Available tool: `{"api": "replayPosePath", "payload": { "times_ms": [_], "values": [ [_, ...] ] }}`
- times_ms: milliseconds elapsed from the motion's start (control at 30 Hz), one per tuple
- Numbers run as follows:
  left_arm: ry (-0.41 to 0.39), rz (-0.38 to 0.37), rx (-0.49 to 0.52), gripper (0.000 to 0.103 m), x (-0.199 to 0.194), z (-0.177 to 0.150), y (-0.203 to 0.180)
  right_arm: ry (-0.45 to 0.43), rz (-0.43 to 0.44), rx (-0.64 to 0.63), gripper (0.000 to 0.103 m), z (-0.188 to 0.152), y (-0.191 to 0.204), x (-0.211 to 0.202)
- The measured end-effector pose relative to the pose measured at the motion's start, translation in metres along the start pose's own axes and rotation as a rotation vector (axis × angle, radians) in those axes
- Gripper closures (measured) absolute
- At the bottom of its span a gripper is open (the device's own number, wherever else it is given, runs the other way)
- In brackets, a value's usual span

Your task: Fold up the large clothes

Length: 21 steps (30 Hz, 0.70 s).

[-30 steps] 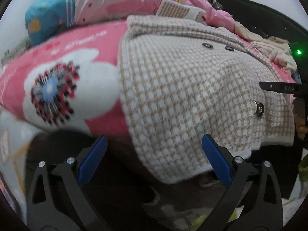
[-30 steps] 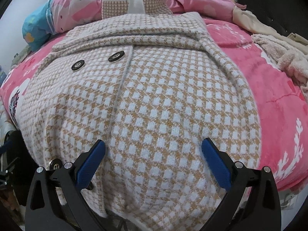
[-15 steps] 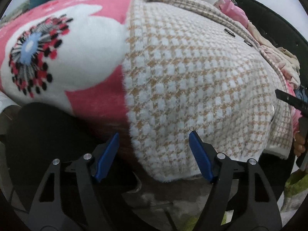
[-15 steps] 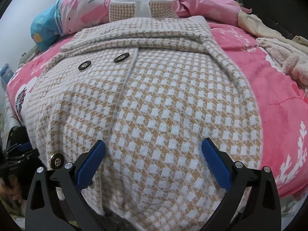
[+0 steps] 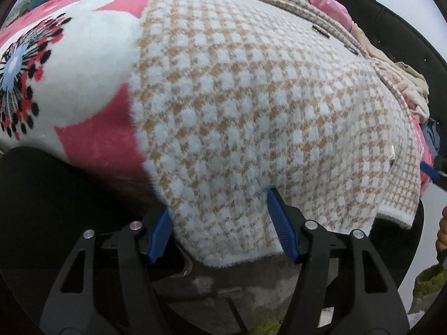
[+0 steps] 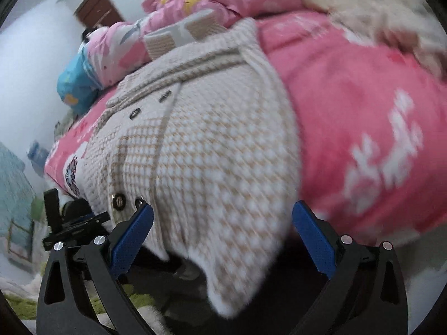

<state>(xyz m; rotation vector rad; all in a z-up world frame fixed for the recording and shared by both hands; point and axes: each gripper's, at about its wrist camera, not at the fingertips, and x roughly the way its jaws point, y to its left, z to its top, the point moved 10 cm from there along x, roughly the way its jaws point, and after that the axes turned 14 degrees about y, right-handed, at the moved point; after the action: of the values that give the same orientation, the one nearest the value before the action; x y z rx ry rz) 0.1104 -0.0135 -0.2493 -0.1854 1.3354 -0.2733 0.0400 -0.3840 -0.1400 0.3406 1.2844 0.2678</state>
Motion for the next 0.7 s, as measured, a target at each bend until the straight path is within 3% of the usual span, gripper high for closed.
{"api": "replayPosePath", "payload": {
  "times_ms": [233, 433, 500, 533, 567, 600, 700],
  "values": [
    [0.055, 0.021, 0.025, 0.042, 0.018, -0.020, -0.014, 0.069, 0.072, 0.105, 0.013, -0.024, -0.015, 0.026],
    [0.099, 0.050, 0.044, 0.042, 0.032, -0.030, -0.026, 0.158, 0.084, 0.140, 0.035, -0.047, -0.006, 0.055],
    [0.109, 0.053, 0.048, 0.044, 0.035, -0.035, -0.029, 0.179, 0.082, 0.145, 0.050, -0.056, -0.003, 0.062],
    [0.108, 0.054, 0.051, 0.048, 0.035, -0.036, -0.032, 0.186, 0.079, 0.145, 0.054, -0.061, 0.000, 0.064],
    [0.103, 0.056, 0.054, 0.051, 0.033, -0.038, -0.033, 0.183, 0.079, 0.145, 0.065, -0.063, 0.003, 0.065],
    [0.096, 0.058, 0.053, 0.059, 0.035, -0.042, -0.039, 0.179, 0.078, 0.145, 0.076, -0.065, 0.005, 0.064],
    [0.067, 0.043, 0.039, 0.084, 0.025, -0.052, -0.041, 0.142, 0.096, 0.143, 0.091, -0.067, 0.014, 0.051]
  ]
}}
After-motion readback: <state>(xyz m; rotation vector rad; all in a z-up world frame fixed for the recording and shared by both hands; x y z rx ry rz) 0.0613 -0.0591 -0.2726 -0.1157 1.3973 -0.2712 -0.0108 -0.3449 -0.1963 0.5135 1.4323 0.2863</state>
